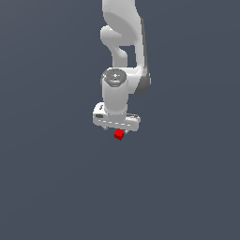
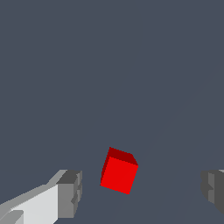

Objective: Pick up the red cube and move it to a goal position.

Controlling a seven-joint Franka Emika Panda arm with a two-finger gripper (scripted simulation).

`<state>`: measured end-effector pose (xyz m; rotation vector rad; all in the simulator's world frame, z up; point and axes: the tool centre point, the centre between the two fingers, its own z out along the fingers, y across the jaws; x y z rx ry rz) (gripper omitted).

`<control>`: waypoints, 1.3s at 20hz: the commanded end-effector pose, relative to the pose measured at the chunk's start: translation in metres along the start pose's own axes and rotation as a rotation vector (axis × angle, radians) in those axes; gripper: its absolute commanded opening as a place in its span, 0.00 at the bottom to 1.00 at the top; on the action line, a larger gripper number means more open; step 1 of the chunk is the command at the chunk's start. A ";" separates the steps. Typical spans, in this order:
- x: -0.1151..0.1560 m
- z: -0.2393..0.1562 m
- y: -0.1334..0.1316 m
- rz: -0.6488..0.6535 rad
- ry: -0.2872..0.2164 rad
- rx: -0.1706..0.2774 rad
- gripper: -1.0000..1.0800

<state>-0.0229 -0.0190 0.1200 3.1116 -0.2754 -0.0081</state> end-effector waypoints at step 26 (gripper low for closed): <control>-0.037 0.100 -0.011 0.323 0.001 0.018 0.00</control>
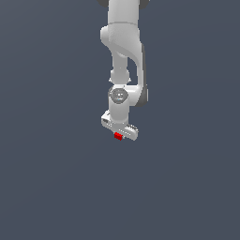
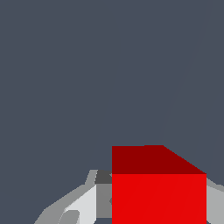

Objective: Pick up the red cube and move it to a goal position.

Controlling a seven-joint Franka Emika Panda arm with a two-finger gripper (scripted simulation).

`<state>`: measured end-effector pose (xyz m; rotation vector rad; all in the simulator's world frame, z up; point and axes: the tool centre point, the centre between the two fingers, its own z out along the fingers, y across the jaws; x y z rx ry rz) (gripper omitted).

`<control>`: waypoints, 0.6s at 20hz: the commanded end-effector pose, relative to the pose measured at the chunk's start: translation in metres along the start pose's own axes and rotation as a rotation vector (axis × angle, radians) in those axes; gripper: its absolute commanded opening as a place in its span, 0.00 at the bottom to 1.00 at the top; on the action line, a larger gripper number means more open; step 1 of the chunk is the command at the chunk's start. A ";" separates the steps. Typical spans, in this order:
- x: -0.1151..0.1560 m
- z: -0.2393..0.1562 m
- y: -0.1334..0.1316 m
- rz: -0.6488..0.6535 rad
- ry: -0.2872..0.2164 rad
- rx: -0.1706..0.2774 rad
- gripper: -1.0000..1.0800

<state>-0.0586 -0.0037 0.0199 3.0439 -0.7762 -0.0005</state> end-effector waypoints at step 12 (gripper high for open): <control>0.003 0.000 0.000 0.000 0.000 0.000 0.00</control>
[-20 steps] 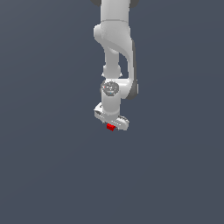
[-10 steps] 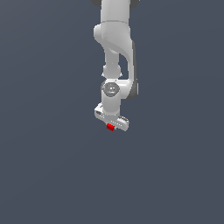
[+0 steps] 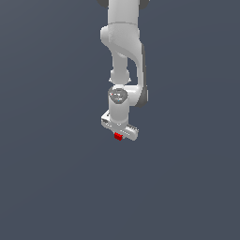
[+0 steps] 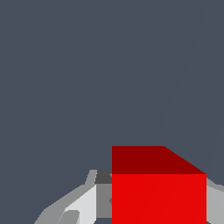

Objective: Pick up the red cube and move it to a goal position.

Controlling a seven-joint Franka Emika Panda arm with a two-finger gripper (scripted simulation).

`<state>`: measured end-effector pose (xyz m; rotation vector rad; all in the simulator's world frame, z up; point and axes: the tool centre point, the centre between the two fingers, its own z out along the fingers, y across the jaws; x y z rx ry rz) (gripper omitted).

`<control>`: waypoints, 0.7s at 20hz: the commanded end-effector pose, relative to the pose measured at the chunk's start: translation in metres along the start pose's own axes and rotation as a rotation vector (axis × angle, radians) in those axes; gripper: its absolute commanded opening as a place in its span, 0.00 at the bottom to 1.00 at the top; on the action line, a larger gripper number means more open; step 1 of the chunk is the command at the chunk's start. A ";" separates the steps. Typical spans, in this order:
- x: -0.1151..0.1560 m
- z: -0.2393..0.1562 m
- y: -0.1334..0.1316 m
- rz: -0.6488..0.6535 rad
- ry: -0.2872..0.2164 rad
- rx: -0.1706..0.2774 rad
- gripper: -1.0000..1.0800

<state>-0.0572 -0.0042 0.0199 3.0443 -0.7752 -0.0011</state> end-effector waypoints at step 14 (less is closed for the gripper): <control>0.063 -0.002 0.001 0.001 0.001 0.000 0.00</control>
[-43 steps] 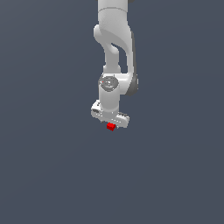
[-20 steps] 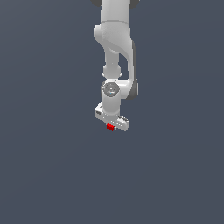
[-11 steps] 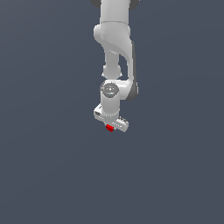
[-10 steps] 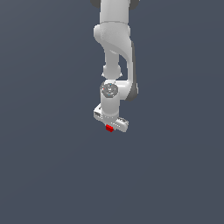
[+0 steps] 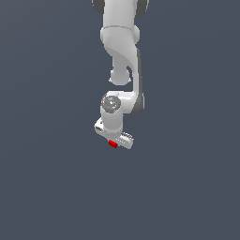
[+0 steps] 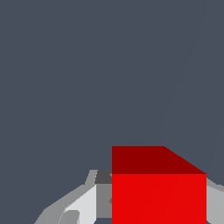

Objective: Pick up the red cube and move it to a goal position.

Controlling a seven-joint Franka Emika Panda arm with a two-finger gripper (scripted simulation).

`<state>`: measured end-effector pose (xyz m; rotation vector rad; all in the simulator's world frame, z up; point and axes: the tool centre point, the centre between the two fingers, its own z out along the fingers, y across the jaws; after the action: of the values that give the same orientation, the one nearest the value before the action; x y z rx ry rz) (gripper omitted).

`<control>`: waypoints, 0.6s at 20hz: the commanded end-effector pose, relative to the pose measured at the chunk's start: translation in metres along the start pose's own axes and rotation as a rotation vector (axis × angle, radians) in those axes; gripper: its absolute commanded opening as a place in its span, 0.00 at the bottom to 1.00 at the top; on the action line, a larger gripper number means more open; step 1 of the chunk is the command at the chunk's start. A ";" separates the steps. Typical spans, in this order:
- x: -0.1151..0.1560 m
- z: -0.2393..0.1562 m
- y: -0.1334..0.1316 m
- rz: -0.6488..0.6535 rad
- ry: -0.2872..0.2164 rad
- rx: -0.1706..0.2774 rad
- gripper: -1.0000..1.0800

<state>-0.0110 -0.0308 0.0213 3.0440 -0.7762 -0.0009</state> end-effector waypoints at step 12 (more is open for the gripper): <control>0.061 -0.002 0.000 0.000 0.001 0.000 0.00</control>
<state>0.0385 -0.0579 0.0226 3.0436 -0.7770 -0.0007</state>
